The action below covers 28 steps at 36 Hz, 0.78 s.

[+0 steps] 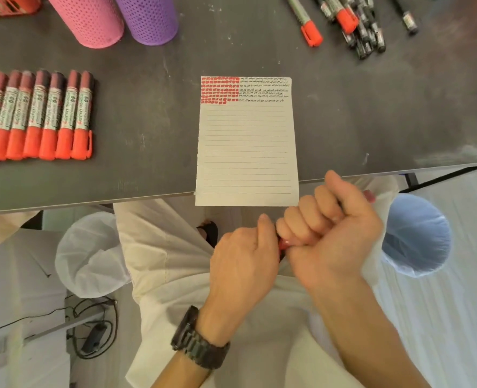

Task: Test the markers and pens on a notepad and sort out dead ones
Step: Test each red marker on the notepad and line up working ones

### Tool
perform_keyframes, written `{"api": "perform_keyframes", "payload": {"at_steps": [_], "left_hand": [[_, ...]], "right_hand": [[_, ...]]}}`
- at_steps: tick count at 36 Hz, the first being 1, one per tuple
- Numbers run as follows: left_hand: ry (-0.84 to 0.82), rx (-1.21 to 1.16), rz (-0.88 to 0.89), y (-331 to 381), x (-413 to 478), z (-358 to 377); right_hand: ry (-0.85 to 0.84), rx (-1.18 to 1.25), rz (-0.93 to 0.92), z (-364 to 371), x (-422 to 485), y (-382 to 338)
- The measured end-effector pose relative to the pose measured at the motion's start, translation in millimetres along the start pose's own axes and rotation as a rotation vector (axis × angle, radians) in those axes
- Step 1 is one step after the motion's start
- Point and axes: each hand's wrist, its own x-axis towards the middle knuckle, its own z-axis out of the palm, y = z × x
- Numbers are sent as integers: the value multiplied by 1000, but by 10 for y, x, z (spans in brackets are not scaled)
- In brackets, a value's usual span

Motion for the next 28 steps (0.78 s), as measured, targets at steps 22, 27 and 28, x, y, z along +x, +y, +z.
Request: {"api": "perform_keyframes", "payload": {"at_steps": [22, 27, 28], "left_hand": [[276, -519, 350, 206, 231, -854], [335, -162, 393, 220, 881, -996], [319, -77, 400, 221, 1008, -1012]], "right_hand": [[-149, 27, 13, -249, 348, -486], [-175, -186, 60, -122, 492, -454], [-179, -225, 60, -75, 525, -441]]}}
